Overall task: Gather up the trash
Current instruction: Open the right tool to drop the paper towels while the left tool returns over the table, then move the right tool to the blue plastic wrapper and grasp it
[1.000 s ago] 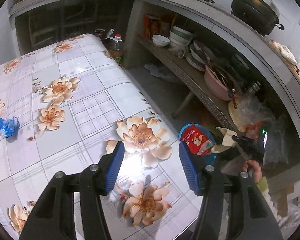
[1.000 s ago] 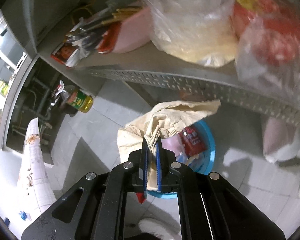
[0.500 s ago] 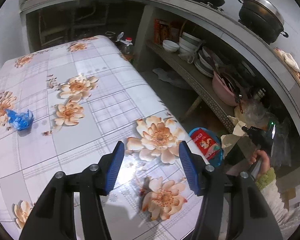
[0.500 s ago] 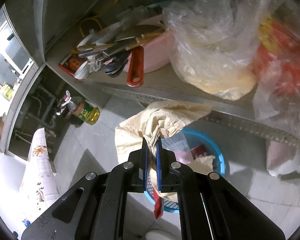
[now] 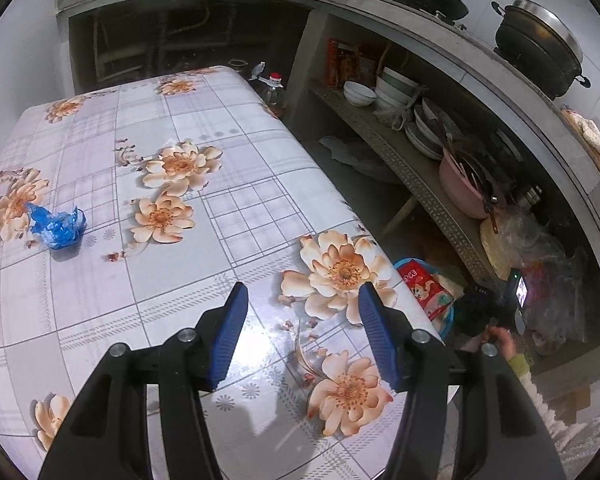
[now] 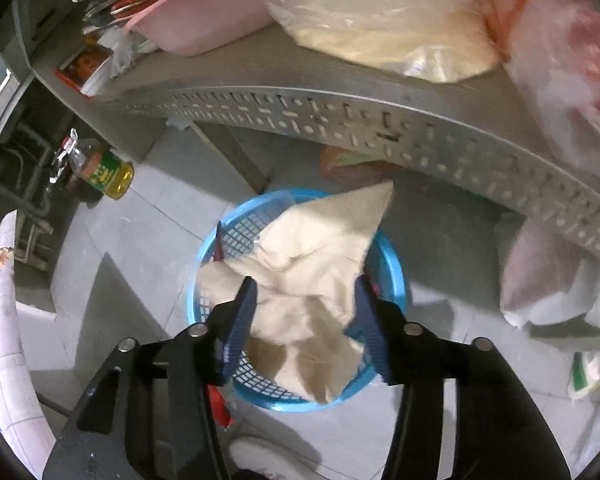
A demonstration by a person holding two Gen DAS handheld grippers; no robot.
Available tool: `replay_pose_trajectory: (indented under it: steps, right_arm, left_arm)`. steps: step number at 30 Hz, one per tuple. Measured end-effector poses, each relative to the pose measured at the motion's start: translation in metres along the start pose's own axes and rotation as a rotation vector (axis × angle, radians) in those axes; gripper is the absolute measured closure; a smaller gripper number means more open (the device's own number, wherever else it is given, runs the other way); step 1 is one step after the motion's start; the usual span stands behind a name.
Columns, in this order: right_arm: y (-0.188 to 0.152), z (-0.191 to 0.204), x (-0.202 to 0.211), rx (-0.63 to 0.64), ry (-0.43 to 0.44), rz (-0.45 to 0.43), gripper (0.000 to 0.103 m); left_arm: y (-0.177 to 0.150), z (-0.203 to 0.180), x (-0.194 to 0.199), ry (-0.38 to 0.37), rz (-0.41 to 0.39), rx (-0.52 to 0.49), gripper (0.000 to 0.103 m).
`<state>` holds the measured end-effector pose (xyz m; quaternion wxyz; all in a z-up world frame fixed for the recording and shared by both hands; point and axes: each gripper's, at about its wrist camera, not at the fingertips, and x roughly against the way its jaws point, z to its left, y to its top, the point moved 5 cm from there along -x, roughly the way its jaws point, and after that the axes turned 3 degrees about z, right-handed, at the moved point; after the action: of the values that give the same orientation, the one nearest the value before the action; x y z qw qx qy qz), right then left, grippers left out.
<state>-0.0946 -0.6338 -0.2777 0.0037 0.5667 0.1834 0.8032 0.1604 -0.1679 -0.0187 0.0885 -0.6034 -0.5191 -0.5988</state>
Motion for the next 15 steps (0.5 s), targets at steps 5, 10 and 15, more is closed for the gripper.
replay_pose_trajectory:
  steps: [5, 10, 15]
  right_arm:
    - [-0.002, 0.0, 0.003, 0.02, -0.014, -0.014, 0.05]
    - [-0.012, -0.006, 0.013, -0.007, -0.001, -0.038, 0.052]
    - [-0.028, -0.005, 0.04, -0.002, 0.023, -0.075, 0.058]
  left_arm:
    - [0.0, 0.008, 0.001, 0.012, 0.0, 0.016, 0.046]
    - [-0.005, 0.027, 0.005, 0.033, -0.002, 0.055, 0.046]
    - [-0.016, 0.059, 0.011, 0.082, -0.002, 0.119, 0.044]
